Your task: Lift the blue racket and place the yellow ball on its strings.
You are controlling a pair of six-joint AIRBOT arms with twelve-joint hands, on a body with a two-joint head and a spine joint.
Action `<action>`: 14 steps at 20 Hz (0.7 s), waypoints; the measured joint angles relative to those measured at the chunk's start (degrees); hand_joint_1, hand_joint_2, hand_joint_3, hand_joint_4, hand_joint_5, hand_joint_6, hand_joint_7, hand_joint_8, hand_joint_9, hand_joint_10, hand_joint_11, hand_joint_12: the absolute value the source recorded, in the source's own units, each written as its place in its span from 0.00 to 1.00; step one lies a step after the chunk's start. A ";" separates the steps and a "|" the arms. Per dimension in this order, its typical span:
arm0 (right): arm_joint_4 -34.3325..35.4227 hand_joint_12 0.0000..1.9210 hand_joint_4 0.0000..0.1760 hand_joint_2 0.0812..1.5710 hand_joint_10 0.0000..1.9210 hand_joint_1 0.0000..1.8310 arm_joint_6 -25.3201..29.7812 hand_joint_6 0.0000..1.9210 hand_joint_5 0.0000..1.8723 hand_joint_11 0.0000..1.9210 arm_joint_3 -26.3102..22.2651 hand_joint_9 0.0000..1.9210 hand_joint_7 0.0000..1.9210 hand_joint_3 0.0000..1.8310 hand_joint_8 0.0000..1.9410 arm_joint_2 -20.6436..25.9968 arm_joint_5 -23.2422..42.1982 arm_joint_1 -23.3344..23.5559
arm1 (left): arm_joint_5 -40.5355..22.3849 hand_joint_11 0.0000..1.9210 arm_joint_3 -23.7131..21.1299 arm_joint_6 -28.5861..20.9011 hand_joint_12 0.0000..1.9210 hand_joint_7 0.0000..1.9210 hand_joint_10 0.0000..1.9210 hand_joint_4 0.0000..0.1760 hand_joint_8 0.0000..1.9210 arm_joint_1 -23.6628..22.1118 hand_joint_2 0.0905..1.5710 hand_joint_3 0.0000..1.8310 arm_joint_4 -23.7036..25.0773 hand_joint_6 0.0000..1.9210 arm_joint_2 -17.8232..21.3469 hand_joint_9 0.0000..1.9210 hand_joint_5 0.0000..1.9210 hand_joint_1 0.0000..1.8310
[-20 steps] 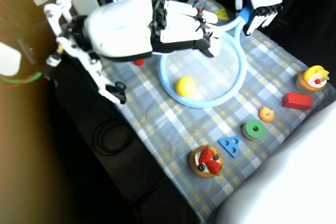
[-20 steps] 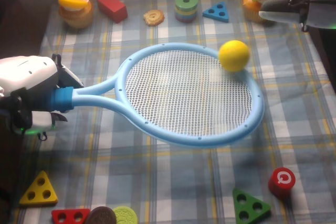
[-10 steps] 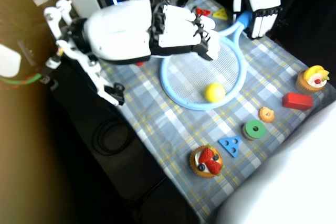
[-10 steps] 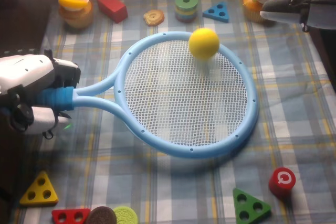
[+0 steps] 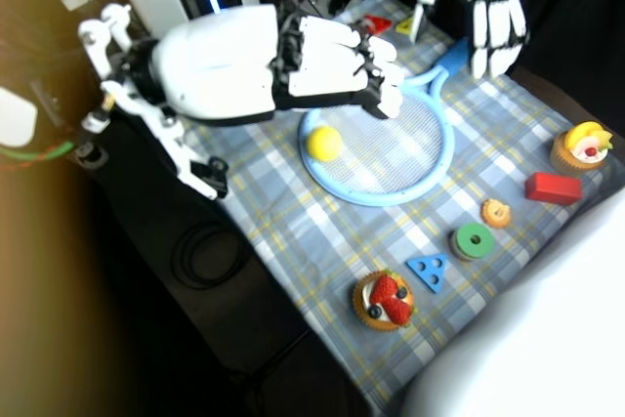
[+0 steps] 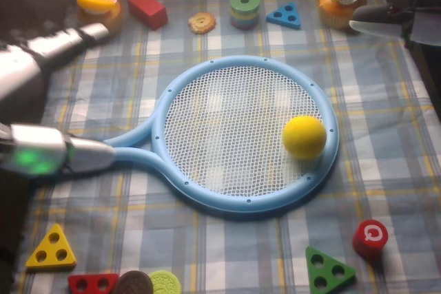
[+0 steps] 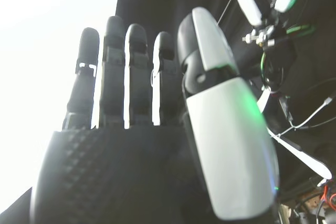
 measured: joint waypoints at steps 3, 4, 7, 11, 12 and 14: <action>4.24 0.46 0.26 0.82 0.00 0.61 -2.23 0.00 0.23 0.01 -1.05 0.21 0.24 0.00 0.00 1.20 1.99 -3.21 | -8.79 0.00 -1.25 -14.01 0.00 0.00 0.00 1.00 0.00 3.87 0.55 0.01 3.96 0.00 3.82 0.00 0.00 0.33; 6.54 0.47 0.25 0.81 0.00 0.61 -2.60 0.00 0.24 0.04 -1.51 0.20 0.23 0.00 0.00 1.44 3.13 -4.81 | -12.11 0.00 -1.46 -20.06 0.00 0.00 0.00 1.00 0.00 5.62 0.54 0.01 5.75 0.00 4.92 0.00 0.00 0.34; 13.29 0.39 0.24 0.82 0.00 0.58 -5.18 0.00 0.25 0.01 -3.93 0.19 0.23 0.00 0.00 2.89 8.07 -10.71 | -20.06 0.00 -1.53 -33.07 0.00 0.00 0.00 0.95 0.00 9.66 0.54 0.00 7.52 0.00 6.75 0.00 0.00 0.35; 22.71 0.39 0.00 0.83 0.00 0.55 -8.17 0.00 0.23 0.00 -7.10 0.17 0.21 0.00 0.00 4.63 17.33 -19.82 | -29.49 0.00 -1.53 -40.94 0.00 0.00 0.00 0.80 0.00 15.37 0.53 0.00 6.64 0.00 7.13 0.00 0.00 0.35; 25.57 0.42 0.00 0.84 0.01 0.53 -8.37 0.00 0.23 0.01 -7.58 0.20 0.22 0.00 0.00 4.74 20.50 -22.82 | -31.95 0.00 -1.53 -43.47 0.00 0.00 0.00 0.69 0.00 17.29 0.53 0.00 6.64 0.00 7.13 0.00 0.00 0.33; 28.92 0.39 0.00 0.85 0.00 0.49 -8.87 0.00 0.22 0.03 -8.94 0.22 0.23 0.00 0.00 5.09 23.63 -25.75 | -35.45 0.00 -1.51 -47.84 0.00 0.00 0.00 0.93 0.00 20.24 0.51 0.00 5.99 0.00 7.10 0.00 0.00 0.35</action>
